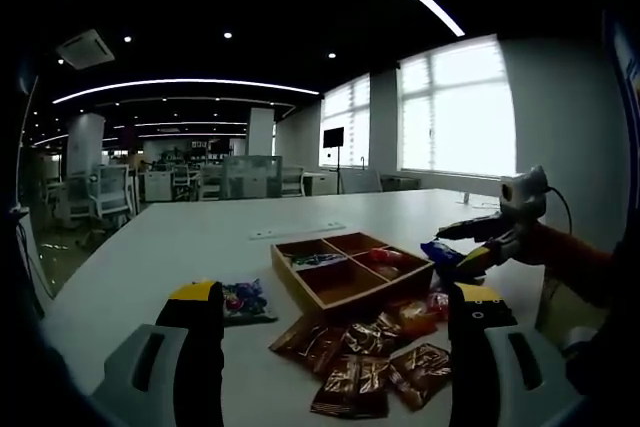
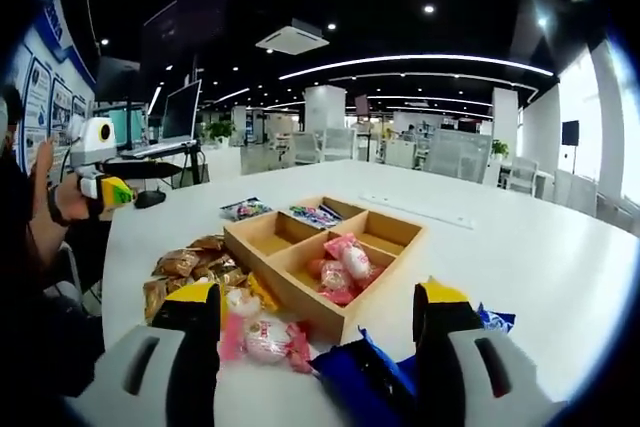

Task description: Pick up the scattered marshmallows, QQ candies, Oreo cookies, and mixed nuts on the table and sort them into separate containers

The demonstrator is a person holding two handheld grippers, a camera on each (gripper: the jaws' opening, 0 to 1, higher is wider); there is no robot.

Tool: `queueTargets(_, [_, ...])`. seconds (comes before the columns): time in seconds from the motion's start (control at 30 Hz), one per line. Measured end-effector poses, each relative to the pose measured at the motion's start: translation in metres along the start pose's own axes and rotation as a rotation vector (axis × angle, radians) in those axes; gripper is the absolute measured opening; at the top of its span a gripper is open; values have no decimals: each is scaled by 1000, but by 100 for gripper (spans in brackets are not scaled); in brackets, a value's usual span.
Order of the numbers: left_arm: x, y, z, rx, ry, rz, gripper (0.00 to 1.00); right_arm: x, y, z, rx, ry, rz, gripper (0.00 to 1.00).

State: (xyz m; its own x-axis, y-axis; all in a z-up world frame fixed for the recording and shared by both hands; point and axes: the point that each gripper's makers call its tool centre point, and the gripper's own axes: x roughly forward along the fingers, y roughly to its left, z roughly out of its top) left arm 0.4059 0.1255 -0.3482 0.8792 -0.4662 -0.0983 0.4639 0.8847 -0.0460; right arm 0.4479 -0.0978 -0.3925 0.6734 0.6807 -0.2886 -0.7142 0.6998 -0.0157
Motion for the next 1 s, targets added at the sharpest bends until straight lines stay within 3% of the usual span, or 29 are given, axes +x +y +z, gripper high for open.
queueTargets(1.0, [0, -3, 2, 7, 0, -4, 97, -44, 2, -1, 11, -25, -13, 75])
